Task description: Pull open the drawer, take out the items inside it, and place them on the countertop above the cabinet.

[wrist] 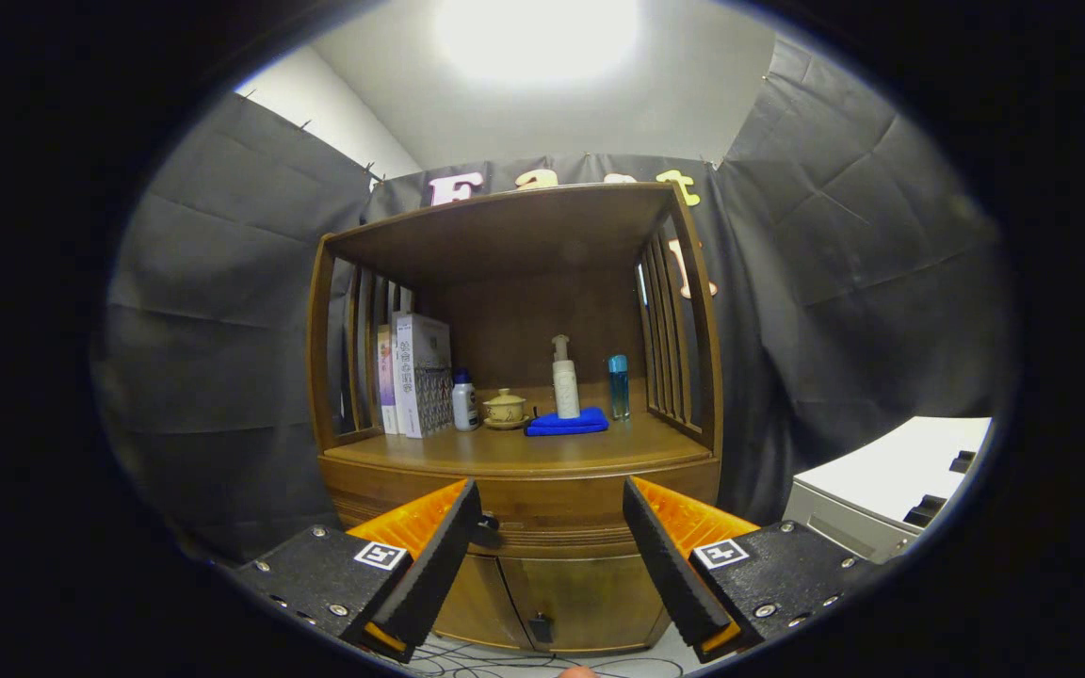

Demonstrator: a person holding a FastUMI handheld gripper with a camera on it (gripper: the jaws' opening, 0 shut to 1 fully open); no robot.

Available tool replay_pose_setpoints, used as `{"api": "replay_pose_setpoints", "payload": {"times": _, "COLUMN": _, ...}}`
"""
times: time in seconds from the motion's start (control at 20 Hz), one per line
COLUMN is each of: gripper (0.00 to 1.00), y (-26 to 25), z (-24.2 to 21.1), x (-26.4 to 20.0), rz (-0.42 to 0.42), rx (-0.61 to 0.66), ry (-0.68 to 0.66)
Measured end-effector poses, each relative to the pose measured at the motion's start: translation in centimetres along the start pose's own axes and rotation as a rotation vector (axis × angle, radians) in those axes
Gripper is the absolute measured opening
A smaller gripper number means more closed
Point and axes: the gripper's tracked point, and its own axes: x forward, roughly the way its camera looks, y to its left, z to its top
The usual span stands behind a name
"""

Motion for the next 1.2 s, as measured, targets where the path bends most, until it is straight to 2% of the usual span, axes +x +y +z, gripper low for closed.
{"api": "replay_pose_setpoints", "payload": {"times": 0.6, "gripper": 0.94, "y": 2.9, "z": -1.0, "x": 5.3, "rz": 0.006, "rx": 0.001, "ry": 0.027}}
{"api": "replay_pose_setpoints", "payload": {"times": 1.2, "gripper": 0.94, "y": 5.6, "z": -7.9, "x": 11.9, "rz": 0.023, "rx": -0.008, "ry": 0.163}}
